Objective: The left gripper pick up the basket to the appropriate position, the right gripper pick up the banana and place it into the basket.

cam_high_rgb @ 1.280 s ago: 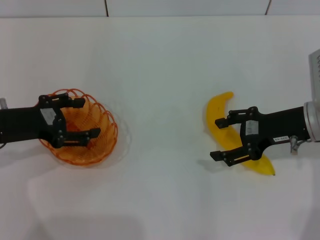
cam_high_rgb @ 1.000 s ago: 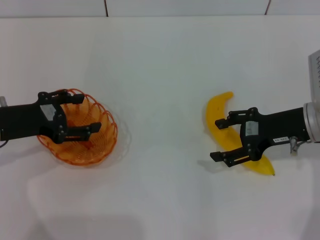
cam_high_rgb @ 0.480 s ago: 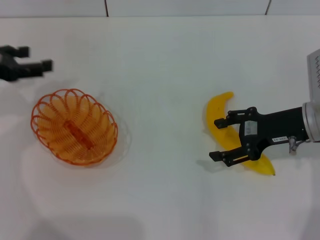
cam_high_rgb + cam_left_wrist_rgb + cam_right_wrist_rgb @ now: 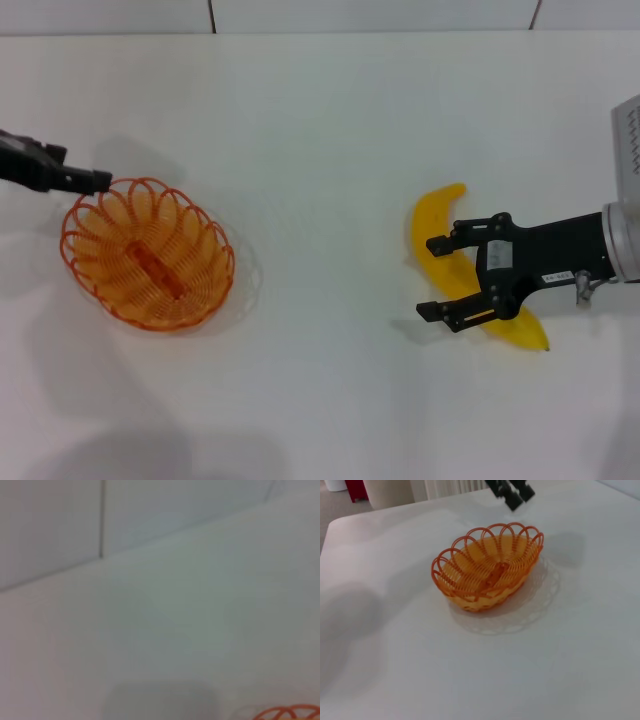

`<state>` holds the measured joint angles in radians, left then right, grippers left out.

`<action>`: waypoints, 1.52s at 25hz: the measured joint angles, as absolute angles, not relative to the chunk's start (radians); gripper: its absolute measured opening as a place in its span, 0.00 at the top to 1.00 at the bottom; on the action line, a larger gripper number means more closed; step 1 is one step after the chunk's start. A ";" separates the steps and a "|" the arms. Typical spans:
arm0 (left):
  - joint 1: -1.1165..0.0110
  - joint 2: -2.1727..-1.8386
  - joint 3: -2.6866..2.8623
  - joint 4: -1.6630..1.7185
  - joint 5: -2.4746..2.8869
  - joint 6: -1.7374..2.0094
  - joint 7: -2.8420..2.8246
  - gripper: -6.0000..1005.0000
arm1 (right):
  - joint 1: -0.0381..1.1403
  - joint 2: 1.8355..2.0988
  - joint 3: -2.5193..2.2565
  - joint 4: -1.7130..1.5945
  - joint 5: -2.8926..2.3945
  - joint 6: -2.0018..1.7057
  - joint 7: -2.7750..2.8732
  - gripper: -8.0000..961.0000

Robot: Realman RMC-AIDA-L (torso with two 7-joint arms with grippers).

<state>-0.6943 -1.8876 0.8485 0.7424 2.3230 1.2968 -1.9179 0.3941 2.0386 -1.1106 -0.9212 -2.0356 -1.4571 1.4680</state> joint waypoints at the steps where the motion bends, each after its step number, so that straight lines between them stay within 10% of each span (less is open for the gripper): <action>1: -0.703 -1.898 0.849 0.738 2.350 1.285 -1.921 0.13 | 0.396 2.039 -1.111 -0.918 -2.036 -1.457 1.468 0.07; 28: -0.744 -1.964 0.847 0.654 2.489 1.122 -1.895 0.29 | 0.411 2.037 -1.111 -0.887 -2.036 -1.454 1.466 0.07; 38: -0.744 -1.967 0.843 0.675 2.478 1.149 -1.888 0.72 | 0.411 2.036 -1.110 -0.882 -2.036 -1.454 1.466 0.07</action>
